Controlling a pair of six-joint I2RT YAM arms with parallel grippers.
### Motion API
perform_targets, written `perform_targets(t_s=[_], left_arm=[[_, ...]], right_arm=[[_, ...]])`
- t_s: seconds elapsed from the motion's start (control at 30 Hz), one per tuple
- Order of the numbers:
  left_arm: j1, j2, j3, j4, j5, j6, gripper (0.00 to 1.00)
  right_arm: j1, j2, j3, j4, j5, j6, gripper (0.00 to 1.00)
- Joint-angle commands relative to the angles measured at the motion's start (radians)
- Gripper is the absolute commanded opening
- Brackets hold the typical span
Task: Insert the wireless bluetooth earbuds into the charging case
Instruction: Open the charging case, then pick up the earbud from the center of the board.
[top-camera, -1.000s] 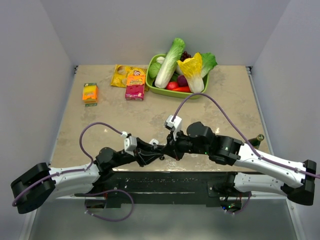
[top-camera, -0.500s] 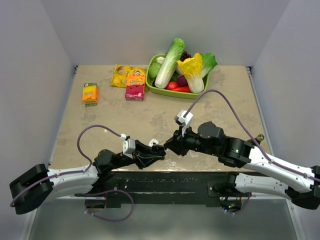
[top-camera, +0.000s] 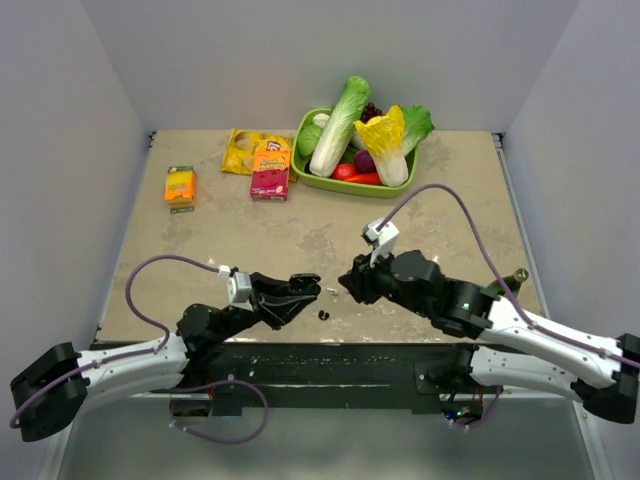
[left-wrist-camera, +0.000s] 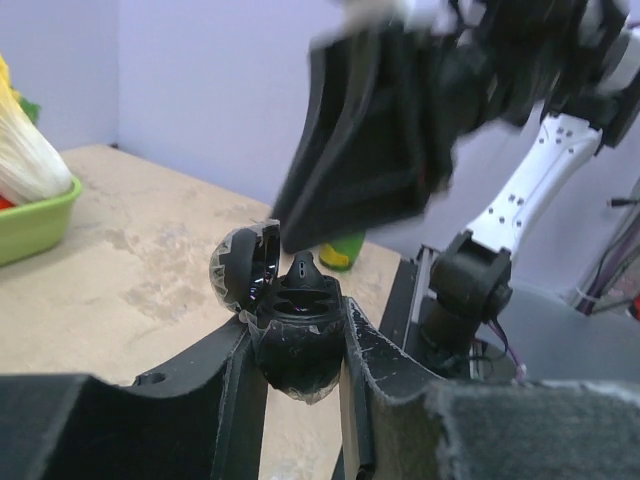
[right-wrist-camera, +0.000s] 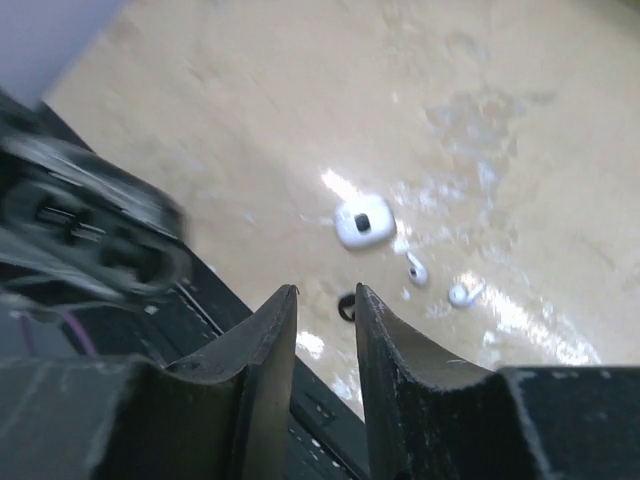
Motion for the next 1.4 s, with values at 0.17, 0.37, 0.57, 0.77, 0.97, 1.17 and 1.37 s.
perform_targets(t_s=[0.17, 0.37, 0.57, 0.77, 0.97, 1.17, 1.37], left_arm=[[-0.007, -0.206, -0.133, -0.047, -0.156, -0.006, 0.0], [-0.007, -0.266, -0.154, -0.076, -0.154, -0.001, 0.0], [-0.007, -0.286, -0.158, -0.104, -0.147, 0.0, 0.0], [-0.007, -0.294, -0.156, -0.127, -0.145, 0.008, 0.0], [-0.007, -0.281, -0.154, -0.131, -0.137, 0.017, 0.0], [-0.007, -0.29, -0.15, -0.151, -0.131, 0.02, 0.0], [-0.007, -0.292, -0.151, -0.157, -0.131, 0.023, 0.0]], right_arm=[[-0.01, 0.203, -0.213, 0.249, -0.156, 0.045, 0.31], [-0.009, 0.364, -0.218, 0.371, -0.245, -0.009, 0.34], [-0.012, 0.505, -0.195, 0.389, -0.22, 0.016, 0.26], [-0.012, 0.531, -0.227, 0.392, -0.153, 0.094, 0.07], [-0.012, 0.6, -0.215, 0.391, -0.138, 0.106, 0.03], [-0.012, 0.645, -0.202, 0.375, -0.114, 0.115, 0.01], [-0.017, 0.671, -0.201, 0.385, -0.08, 0.106, 0.04]])
